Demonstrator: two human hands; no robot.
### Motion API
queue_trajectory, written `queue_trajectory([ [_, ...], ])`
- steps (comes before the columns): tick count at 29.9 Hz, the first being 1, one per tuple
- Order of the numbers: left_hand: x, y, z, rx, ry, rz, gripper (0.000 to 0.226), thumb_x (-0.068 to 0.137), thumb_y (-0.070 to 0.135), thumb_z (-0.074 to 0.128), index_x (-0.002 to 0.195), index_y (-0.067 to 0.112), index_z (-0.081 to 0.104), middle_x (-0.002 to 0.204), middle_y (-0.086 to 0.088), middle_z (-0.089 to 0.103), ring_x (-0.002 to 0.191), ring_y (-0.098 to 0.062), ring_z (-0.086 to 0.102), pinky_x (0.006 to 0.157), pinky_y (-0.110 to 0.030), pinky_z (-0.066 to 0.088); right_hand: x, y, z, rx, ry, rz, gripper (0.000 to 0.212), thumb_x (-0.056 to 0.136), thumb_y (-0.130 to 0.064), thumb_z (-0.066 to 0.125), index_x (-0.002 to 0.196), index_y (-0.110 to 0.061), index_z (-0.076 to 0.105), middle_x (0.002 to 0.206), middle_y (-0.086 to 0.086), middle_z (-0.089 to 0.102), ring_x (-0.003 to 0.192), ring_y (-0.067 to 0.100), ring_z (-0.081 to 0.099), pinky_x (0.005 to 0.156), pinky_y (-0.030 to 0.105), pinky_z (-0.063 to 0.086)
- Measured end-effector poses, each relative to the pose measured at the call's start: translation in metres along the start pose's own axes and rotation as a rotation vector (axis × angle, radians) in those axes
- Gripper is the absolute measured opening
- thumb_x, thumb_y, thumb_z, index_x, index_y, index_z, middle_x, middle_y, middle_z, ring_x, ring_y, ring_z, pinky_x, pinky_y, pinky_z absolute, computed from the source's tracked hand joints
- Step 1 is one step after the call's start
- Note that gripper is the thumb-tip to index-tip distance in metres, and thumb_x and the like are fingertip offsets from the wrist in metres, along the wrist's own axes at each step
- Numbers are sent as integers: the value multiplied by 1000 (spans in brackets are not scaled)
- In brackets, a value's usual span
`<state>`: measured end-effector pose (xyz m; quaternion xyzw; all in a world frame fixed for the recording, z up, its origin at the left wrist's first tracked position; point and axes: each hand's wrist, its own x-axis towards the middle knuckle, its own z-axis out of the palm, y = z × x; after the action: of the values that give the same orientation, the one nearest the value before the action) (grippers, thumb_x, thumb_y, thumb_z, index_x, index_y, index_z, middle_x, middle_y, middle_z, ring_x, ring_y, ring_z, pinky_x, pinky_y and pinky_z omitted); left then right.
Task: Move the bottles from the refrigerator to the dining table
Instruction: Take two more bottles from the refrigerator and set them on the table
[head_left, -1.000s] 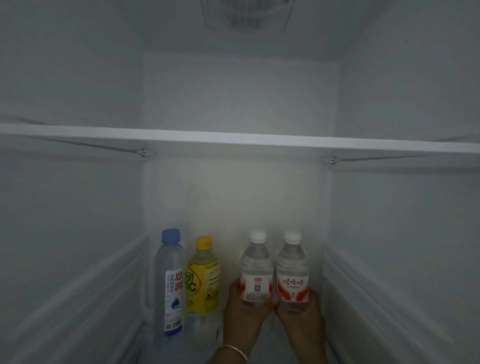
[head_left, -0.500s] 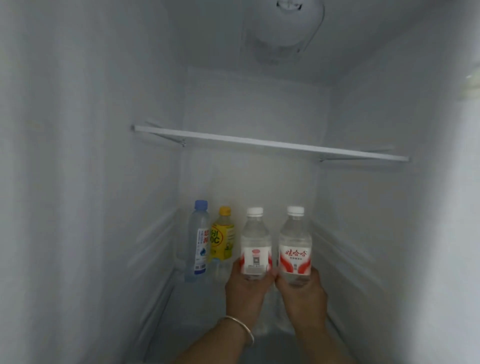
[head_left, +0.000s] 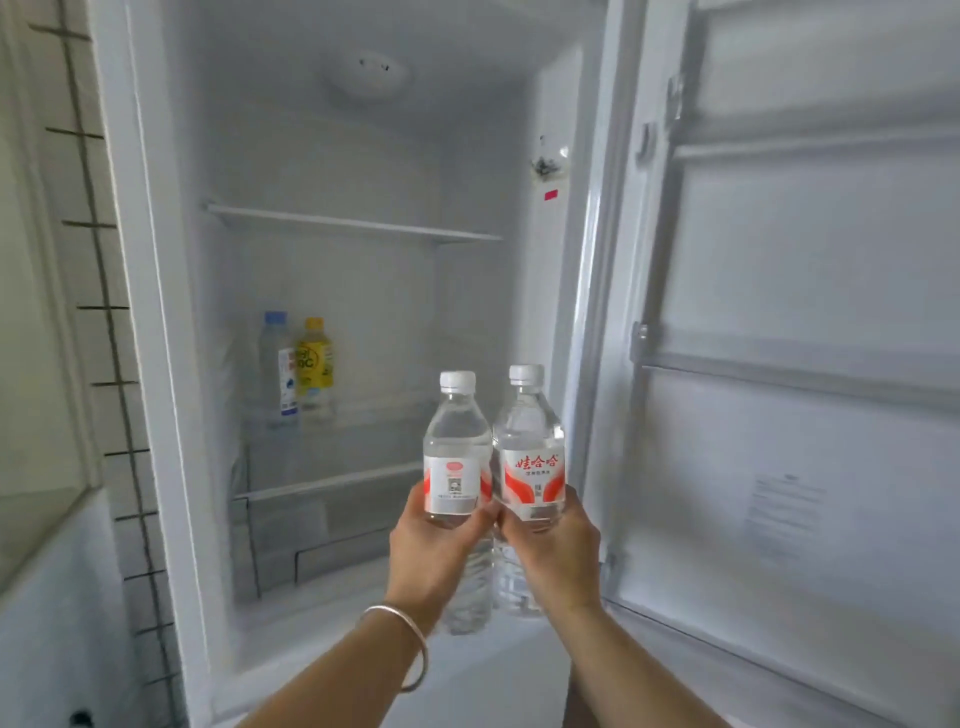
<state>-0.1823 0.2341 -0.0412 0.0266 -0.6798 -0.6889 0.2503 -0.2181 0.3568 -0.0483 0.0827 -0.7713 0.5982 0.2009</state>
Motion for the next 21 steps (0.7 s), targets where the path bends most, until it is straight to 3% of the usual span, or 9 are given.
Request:
queue_trajectory([
  [2,-31,9,22,-9,-47,5,48,65,30,82,108,22,61,94,5,73,83,-5,70,63,-11,52,-20,1,-36,-26,46,-12,50,57,-64,73,94,-37,52,81,-24,62,74,0,64,65,14,48],
  [4,-61,16,44,-18,-108,3,53,62,33,83,109,21,60,96,3,73,86,-9,70,71,-18,55,-42,3,-71,-28,75,5,50,59,-64,70,97,-39,48,84,-26,59,72,-2,61,63,8,41],
  [6,-91,21,69,-12,-184,-2,64,56,44,82,111,20,60,99,1,73,89,-12,70,77,-25,56,-63,6,-110,-52,117,31,54,65,-60,70,106,-31,51,95,-17,63,79,2,63,71,15,49],
  [9,-139,31,115,-2,-253,13,58,63,40,81,113,24,58,99,7,72,88,-7,69,70,-15,54,-92,9,-178,-105,216,60,56,70,-53,71,113,-22,54,105,-5,68,90,14,66,85,32,54],
  [11,-174,37,149,-13,-306,19,52,66,36,80,112,24,58,98,9,71,86,-4,68,65,-10,53,-112,18,-225,-155,280,74,52,68,-57,70,107,-26,54,99,-7,68,88,15,66,86,37,55],
  [13,-214,38,186,-29,-378,5,55,65,39,80,113,20,59,99,5,73,88,-8,70,74,-17,57,-135,27,-277,-193,341,89,50,64,-61,69,101,-33,52,91,-13,64,84,12,64,84,38,55],
  [16,-274,36,241,-57,-452,-56,60,61,44,83,111,21,60,99,3,74,89,-11,71,85,-35,57,-170,36,-357,-250,427,159,48,63,-55,76,99,-29,58,88,-6,68,84,18,67,83,40,55],
  [19,-333,37,298,-63,-525,-89,64,54,54,81,107,23,62,95,5,74,86,-8,71,83,-34,57,-204,43,-436,-323,486,217,44,65,-48,78,97,-24,60,81,-5,65,82,19,67,82,34,53],
  [21,-365,38,330,-90,-564,-125,61,54,53,81,106,26,62,93,7,74,83,-4,70,77,-25,57,-218,49,-476,-358,518,244,49,62,-50,79,99,-22,62,81,-6,65,80,17,66,77,29,51],
])
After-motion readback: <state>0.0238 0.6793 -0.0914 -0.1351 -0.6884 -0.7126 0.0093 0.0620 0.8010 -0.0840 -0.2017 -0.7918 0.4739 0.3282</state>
